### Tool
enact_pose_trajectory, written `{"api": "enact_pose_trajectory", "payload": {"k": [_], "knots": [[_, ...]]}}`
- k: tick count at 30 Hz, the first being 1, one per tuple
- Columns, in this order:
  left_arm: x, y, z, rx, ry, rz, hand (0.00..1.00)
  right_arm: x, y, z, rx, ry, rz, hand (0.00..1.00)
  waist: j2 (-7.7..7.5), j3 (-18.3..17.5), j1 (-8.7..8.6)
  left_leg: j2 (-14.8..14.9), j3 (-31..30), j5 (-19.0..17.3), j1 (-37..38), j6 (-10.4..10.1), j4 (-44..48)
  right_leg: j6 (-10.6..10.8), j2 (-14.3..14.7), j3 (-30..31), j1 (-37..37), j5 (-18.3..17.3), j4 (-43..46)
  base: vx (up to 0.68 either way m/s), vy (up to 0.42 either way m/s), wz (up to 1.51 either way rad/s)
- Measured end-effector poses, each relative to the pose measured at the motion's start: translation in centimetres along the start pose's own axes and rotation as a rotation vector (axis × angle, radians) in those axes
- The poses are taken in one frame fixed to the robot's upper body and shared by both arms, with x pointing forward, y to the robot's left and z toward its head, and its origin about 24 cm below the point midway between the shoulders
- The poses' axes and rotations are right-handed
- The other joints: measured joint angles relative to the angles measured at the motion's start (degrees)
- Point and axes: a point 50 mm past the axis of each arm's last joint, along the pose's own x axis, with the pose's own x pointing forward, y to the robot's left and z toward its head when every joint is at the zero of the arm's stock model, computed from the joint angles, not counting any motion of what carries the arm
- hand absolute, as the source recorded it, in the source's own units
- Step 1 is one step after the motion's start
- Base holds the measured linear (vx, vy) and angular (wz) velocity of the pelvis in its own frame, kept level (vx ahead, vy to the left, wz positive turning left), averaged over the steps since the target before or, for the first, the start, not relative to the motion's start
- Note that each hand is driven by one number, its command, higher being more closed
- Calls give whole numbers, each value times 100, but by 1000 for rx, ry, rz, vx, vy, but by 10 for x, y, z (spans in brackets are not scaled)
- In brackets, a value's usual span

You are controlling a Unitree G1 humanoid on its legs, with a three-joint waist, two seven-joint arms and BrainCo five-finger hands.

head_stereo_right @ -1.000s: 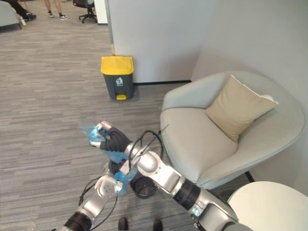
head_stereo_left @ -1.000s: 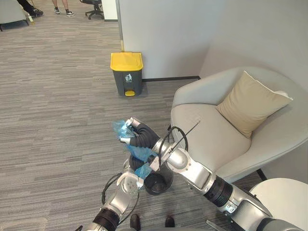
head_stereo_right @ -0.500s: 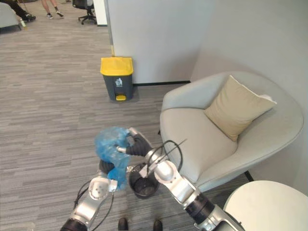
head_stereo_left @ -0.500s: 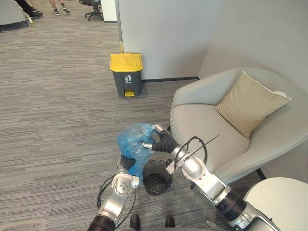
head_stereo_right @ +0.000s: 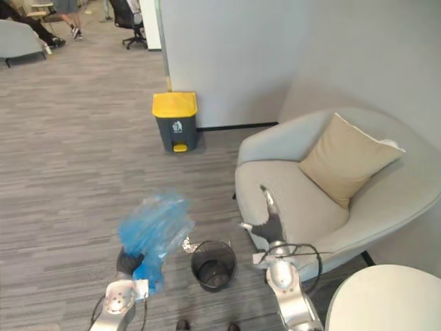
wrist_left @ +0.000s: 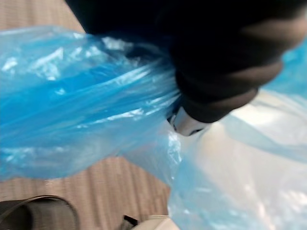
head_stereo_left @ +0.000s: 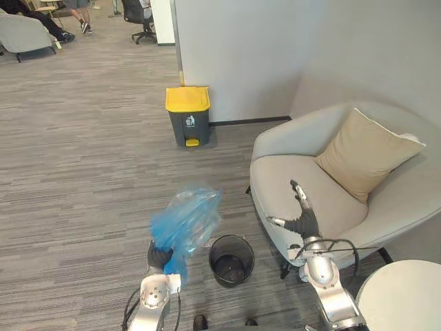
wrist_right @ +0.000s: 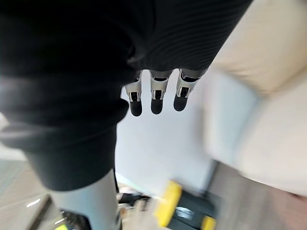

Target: Gather rubbish on tea table into small bin, then transfer packed bag to large trash can.

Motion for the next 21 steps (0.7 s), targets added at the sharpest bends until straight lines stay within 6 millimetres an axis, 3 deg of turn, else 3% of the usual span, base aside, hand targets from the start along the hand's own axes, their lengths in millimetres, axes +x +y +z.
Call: {"api": "enact_pose_trajectory", "payload": {"k": [4,6,12,17,21], "knots": [[-5,11,-43,-70,210,44,100,-18,3,-62,129,338,-48,0,37,15,21,0,4,-50,69,42,0,0,-4,-16,74,-24,2,3,2,1],[-8,13,-55,-71,265,45,100,-27,5,-81,116,436,-37,0,57,31,42,-1,6,-50,69,42,0,1,-6,-22,77,-25,2,0,0,0],[-26,13,-103,-59,495,54,100,-82,17,-147,155,849,-34,0,80,51,94,1,13,-128,241,-1,-1,4,-6,-35,232,-152,46,57,4,1],[-32,18,-118,-100,593,95,100,-111,15,-169,205,1034,-95,0,92,68,97,6,30,-178,297,-21,-1,19,-3,-27,326,-190,61,81,-4,-2],[-32,20,-121,-123,611,120,100,-108,15,-171,232,1048,-115,0,95,151,143,38,284,-303,556,-40,1,-15,28,208,412,-249,175,66,9,-26]]}}
